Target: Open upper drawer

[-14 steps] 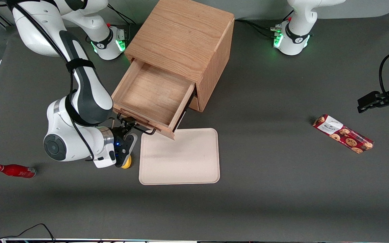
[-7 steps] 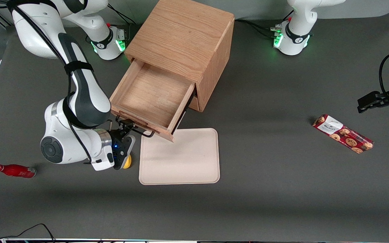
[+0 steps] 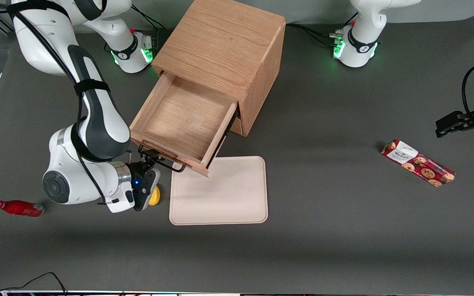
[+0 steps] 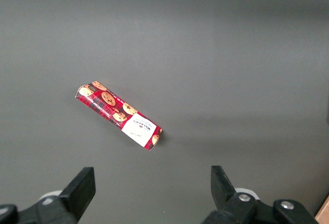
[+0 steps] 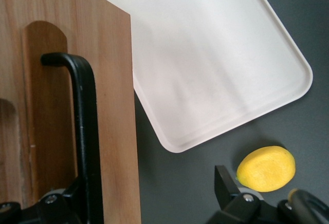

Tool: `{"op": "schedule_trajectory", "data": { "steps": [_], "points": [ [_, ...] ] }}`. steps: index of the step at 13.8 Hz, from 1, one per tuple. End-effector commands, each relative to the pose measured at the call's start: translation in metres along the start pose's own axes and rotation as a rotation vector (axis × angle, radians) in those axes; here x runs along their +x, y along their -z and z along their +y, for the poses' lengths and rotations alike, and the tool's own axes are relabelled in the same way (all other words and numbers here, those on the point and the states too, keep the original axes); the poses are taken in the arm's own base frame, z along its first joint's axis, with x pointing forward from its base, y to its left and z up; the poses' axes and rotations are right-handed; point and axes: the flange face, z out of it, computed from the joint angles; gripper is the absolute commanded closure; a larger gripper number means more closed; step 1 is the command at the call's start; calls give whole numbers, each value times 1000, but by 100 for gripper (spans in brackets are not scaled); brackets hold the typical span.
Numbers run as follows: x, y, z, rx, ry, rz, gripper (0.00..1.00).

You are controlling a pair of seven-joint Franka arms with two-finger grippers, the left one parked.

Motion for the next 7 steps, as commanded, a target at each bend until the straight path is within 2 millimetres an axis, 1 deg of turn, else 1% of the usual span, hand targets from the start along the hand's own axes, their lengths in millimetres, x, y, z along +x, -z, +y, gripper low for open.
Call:
{"op": "schedule_trajectory", "data": {
  "steps": [1, 2, 7],
  "points": [
    [3, 0, 11, 11, 33, 25, 0],
    [1, 4, 13, 7, 29, 33, 0],
    [0, 1, 19, 21, 33, 45, 0]
  ]
}}
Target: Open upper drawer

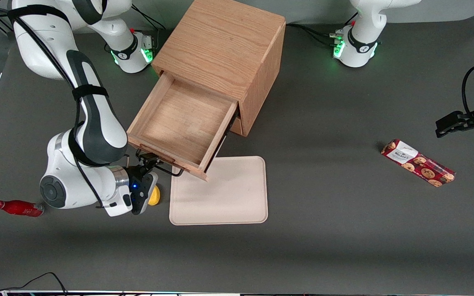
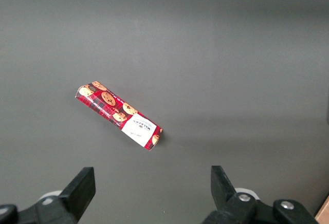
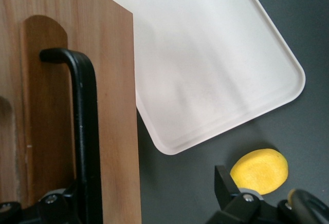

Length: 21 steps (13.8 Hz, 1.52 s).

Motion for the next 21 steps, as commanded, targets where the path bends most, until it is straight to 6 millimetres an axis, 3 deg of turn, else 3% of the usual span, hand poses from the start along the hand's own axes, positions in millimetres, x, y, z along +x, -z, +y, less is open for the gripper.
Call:
{"op": "schedule_trajectory", "data": {
  "steps": [1, 14, 18, 21],
  "points": [
    [1, 2, 10, 16, 24, 32, 0],
    [-4, 7, 16, 16, 35, 43, 0],
    [1, 41, -6, -27, 49, 63, 0],
    [4, 55, -19, -46, 48, 63, 0]
  ]
}}
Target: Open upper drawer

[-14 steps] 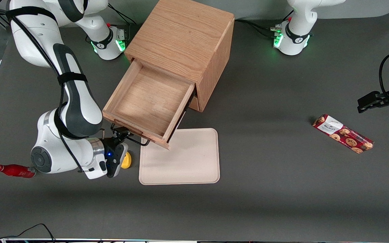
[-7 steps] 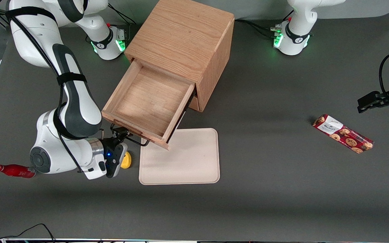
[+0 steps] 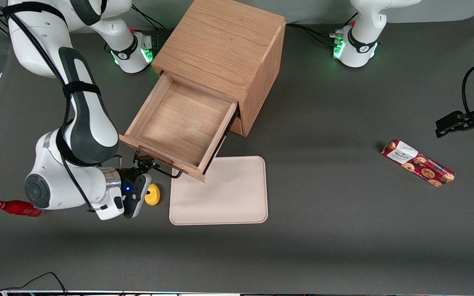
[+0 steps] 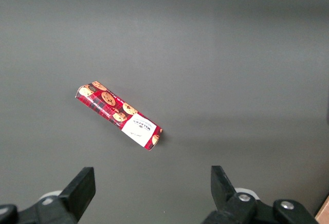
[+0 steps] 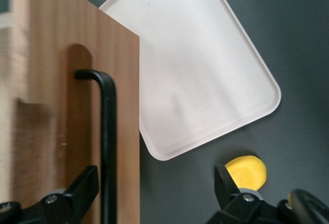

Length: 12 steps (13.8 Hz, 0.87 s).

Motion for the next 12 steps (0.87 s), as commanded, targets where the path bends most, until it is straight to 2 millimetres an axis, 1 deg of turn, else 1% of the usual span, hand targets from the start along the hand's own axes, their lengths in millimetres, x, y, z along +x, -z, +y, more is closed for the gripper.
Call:
{"op": "schedule_trajectory", "data": {
  "steps": [1, 2, 4, 6, 7, 8, 10, 11, 12],
  "points": [
    [1, 25, -15, -19, 3, 11, 0],
    [0, 38, -21, -48, 3, 2, 0],
    [-2, 71, -41, -125, -36, -14, 0],
    [-15, 96, -70, -133, -142, -13, 0],
    [-23, 107, -84, -140, -237, -3, 0],
    [-30, 114, -100, -146, -313, -2, 0],
    [-49, 125, -126, -198, -455, -26, 0],
    [-60, 131, -137, -238, -484, -45, 0],
    [-74, 138, -142, -257, -502, -49, 0]
  ]
}}
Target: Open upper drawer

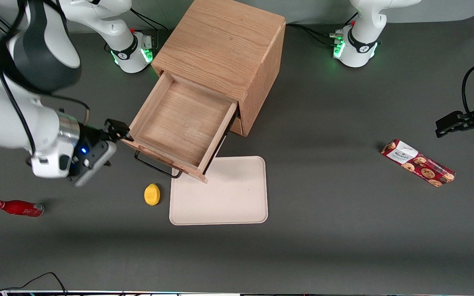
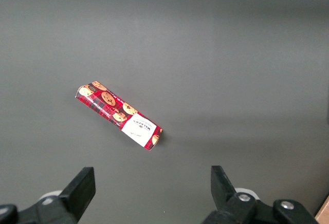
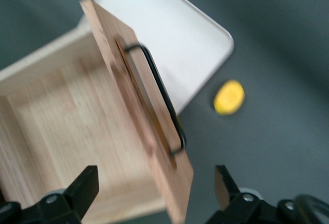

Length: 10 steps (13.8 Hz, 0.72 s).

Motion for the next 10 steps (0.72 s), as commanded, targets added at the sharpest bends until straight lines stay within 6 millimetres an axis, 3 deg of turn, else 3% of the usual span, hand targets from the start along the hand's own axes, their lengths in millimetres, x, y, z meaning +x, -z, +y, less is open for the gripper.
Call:
{"op": "schedule_trajectory", "data": {
  "steps": [1, 2, 5, 8, 10],
  "points": [
    [-54, 12, -5, -59, -125, -16, 0],
    [-71, 21, 12, -84, -247, -10, 0],
    [-100, 29, 10, -202, -455, -29, 0],
    [-130, 37, 30, -192, -530, -23, 0],
    [-150, 38, 27, -195, -539, -24, 0]
  ]
}}
